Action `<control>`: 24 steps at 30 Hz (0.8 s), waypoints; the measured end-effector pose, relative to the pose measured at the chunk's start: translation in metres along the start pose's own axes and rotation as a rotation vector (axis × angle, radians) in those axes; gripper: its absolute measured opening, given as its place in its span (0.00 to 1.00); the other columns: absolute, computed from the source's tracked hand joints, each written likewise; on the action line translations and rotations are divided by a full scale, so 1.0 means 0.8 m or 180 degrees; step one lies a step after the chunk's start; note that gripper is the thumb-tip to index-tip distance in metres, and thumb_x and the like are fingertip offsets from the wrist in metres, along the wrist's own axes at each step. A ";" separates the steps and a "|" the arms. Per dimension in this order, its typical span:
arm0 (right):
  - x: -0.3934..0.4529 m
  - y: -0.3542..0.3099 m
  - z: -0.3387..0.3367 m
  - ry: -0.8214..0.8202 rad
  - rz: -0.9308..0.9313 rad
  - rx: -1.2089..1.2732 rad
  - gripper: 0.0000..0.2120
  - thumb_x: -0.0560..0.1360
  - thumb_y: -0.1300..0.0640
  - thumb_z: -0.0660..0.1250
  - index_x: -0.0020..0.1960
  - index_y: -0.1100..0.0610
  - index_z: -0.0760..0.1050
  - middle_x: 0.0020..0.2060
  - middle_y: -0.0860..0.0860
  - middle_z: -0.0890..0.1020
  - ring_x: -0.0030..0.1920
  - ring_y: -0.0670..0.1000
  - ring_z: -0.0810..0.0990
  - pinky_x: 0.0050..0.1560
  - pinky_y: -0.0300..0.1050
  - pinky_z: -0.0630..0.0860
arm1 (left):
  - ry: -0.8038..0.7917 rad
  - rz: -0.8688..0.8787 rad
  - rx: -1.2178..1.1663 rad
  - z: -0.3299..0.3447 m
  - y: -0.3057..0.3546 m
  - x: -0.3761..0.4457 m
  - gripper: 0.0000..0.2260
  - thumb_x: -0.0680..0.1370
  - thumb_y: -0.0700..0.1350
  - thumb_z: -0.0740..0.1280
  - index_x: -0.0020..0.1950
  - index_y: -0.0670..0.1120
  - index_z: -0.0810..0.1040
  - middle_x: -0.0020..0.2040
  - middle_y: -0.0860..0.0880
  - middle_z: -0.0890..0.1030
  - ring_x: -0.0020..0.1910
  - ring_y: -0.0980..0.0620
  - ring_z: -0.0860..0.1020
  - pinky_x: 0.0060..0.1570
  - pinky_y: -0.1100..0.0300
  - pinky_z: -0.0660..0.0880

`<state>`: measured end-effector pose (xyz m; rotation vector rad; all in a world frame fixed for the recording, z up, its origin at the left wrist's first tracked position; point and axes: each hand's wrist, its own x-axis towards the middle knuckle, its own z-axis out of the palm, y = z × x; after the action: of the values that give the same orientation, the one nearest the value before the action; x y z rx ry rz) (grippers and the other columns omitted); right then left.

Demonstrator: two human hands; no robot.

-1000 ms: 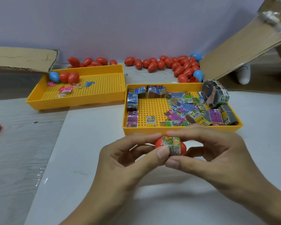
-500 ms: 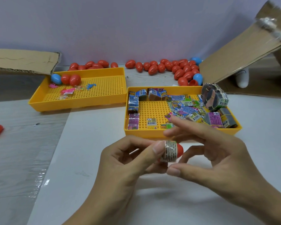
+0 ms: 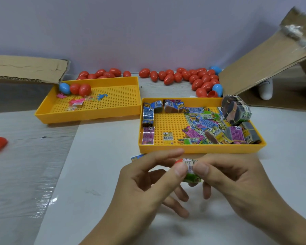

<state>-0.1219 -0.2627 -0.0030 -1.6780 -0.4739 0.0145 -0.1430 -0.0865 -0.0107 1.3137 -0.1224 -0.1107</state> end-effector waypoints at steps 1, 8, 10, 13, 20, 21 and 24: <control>0.000 0.001 -0.001 -0.0024 0.0010 -0.0006 0.14 0.68 0.32 0.69 0.37 0.41 0.84 0.30 0.44 0.83 0.30 0.41 0.80 0.30 0.32 0.75 | -0.0001 0.0029 0.0053 0.000 0.000 0.000 0.13 0.68 0.50 0.74 0.50 0.47 0.87 0.40 0.42 0.83 0.30 0.45 0.81 0.27 0.53 0.79; 0.001 0.002 -0.008 -0.0047 -0.0823 -0.0716 0.23 0.66 0.50 0.80 0.60 0.50 0.82 0.49 0.47 0.85 0.47 0.50 0.83 0.32 0.42 0.79 | 0.0241 -0.0189 -0.0046 -0.006 0.000 0.006 0.17 0.65 0.55 0.74 0.43 0.41 0.87 0.29 0.40 0.80 0.27 0.44 0.80 0.25 0.57 0.78; 0.004 0.002 -0.009 0.0045 -0.1222 -0.1120 0.17 0.68 0.54 0.79 0.56 0.56 0.83 0.48 0.47 0.85 0.46 0.48 0.83 0.32 0.40 0.78 | 0.0288 -0.0324 -0.0083 -0.006 -0.003 0.006 0.20 0.63 0.57 0.75 0.42 0.41 0.87 0.30 0.38 0.79 0.27 0.42 0.80 0.25 0.57 0.77; 0.016 -0.006 -0.035 0.0511 -0.1740 -0.2049 0.16 0.70 0.56 0.77 0.56 0.57 0.80 0.50 0.48 0.83 0.47 0.44 0.81 0.42 0.36 0.77 | 0.0675 -0.0419 -0.0053 -0.007 -0.007 0.011 0.19 0.60 0.55 0.83 0.39 0.41 0.86 0.32 0.35 0.80 0.27 0.37 0.80 0.23 0.58 0.74; 0.070 -0.104 -0.204 0.2222 -0.1471 -0.3143 0.13 0.74 0.42 0.72 0.58 0.34 0.75 0.50 0.34 0.80 0.45 0.43 0.81 0.43 0.43 0.80 | 0.0887 -0.0244 0.0756 -0.002 -0.041 0.025 0.13 0.72 0.34 0.71 0.28 0.43 0.84 0.27 0.39 0.80 0.24 0.45 0.79 0.23 0.64 0.74; 0.080 -0.114 -0.229 0.2495 -0.1196 -0.3252 0.15 0.74 0.39 0.71 0.60 0.35 0.75 0.53 0.37 0.81 0.48 0.45 0.81 0.47 0.49 0.81 | 0.0866 -0.0247 0.0876 0.001 -0.043 0.026 0.14 0.72 0.33 0.72 0.27 0.43 0.84 0.27 0.40 0.80 0.25 0.47 0.80 0.25 0.64 0.75; 0.106 -0.126 -0.274 0.2663 0.0192 -0.3670 0.33 0.68 0.36 0.73 0.70 0.46 0.71 0.67 0.53 0.75 0.67 0.55 0.72 0.67 0.57 0.69 | 0.0943 -0.0199 0.0837 0.001 -0.045 0.029 0.15 0.72 0.31 0.71 0.26 0.42 0.83 0.26 0.38 0.79 0.25 0.45 0.80 0.24 0.64 0.74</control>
<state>-0.0136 -0.4348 0.1527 -2.5641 0.3014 -1.0477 -0.1207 -0.1000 -0.0443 1.5815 0.1617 0.0498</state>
